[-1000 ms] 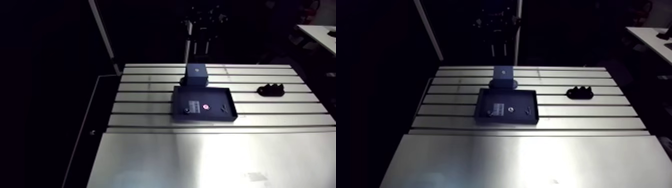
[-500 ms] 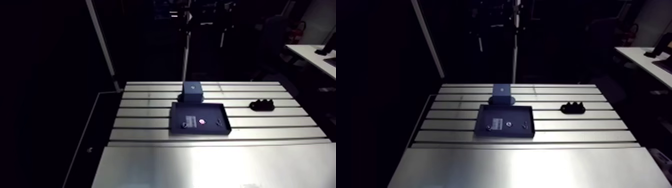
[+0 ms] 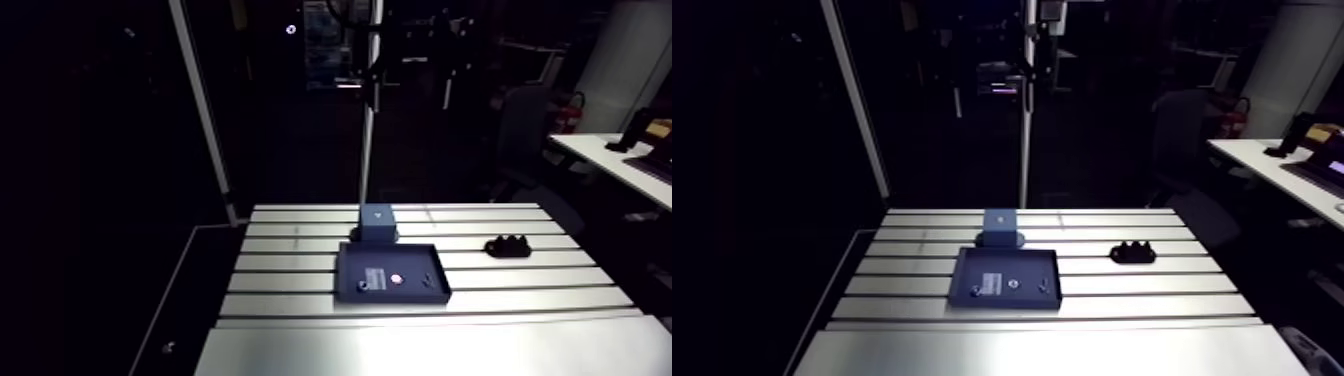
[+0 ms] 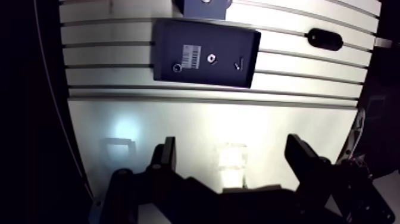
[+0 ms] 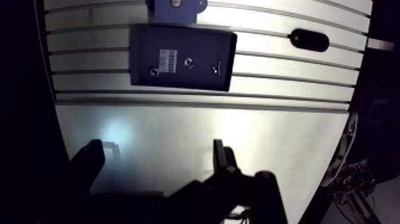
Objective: Pick up the M10 bolt and insert it into the hex recess until seated.
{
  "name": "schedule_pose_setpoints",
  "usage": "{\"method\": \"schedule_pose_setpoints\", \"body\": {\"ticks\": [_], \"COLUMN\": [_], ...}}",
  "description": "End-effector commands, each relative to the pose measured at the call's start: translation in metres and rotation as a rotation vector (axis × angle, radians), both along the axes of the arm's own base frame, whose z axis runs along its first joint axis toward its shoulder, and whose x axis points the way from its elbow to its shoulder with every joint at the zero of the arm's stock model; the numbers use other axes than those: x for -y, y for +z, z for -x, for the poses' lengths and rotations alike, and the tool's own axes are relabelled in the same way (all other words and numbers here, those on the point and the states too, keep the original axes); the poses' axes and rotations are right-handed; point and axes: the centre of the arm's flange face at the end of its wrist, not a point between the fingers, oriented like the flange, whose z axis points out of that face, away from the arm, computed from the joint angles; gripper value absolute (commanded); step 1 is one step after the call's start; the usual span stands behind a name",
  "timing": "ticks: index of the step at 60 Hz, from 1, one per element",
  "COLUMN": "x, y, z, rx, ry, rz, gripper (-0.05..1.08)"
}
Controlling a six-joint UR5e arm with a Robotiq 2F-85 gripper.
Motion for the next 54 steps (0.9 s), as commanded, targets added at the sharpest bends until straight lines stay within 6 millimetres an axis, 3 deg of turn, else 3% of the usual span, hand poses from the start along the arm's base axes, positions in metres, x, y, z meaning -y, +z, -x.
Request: {"method": "schedule_pose_setpoints", "body": {"ticks": [1,54], "x": [0.001,-0.001], "y": [0.024,0.034], "z": [-0.025,-0.014], "rx": [-0.035,-0.081], "ry": [-0.005,-0.010], "rz": [0.028,0.036], "gripper": [0.01,0.01]}}
